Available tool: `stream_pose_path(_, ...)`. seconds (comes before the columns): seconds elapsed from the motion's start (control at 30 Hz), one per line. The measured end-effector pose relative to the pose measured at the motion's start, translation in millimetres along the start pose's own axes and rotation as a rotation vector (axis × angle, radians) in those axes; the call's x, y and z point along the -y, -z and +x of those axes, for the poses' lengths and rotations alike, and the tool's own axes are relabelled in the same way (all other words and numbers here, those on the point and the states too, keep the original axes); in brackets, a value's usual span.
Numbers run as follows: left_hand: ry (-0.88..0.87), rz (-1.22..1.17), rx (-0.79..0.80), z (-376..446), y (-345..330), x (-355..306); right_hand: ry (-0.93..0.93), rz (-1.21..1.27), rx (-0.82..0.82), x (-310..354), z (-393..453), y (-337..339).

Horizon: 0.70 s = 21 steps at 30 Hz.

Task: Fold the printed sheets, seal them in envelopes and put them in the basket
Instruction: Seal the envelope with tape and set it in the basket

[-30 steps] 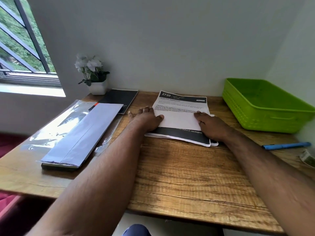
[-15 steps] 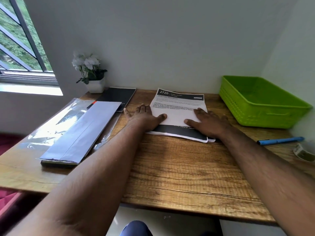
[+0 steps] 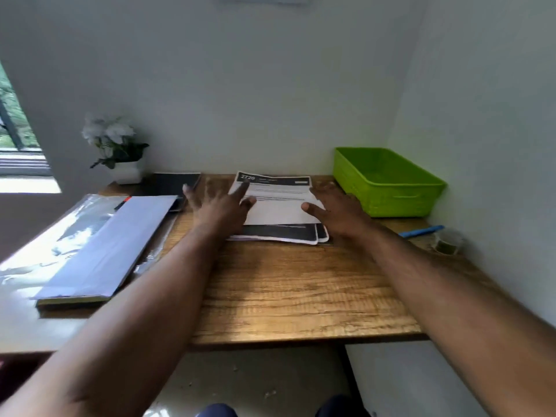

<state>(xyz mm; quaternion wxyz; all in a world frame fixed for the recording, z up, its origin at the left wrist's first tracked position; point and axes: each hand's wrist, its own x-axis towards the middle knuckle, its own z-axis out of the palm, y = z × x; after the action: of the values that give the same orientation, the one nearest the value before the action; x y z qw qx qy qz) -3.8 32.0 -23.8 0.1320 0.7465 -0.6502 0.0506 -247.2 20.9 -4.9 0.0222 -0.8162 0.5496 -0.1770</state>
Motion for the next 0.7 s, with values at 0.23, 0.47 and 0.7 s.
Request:
stream_pose_path(0.23,-0.654,-0.078,0.091,-45.1,8.0,-99.5,-0.168,-0.142,0.172,-83.9,-78.5,77.1)
stream_pose_path(0.47,-0.822,-0.057,0.085,-54.1,-7.2,-112.9,-0.329,-0.181,0.272,-133.9,-114.2,79.1)
stream_pose_path(0.7,-0.793,-0.289,-0.04,-46.1,-14.8,-106.4,-0.222,0.0,0.038,-115.0,-107.5,85.2)
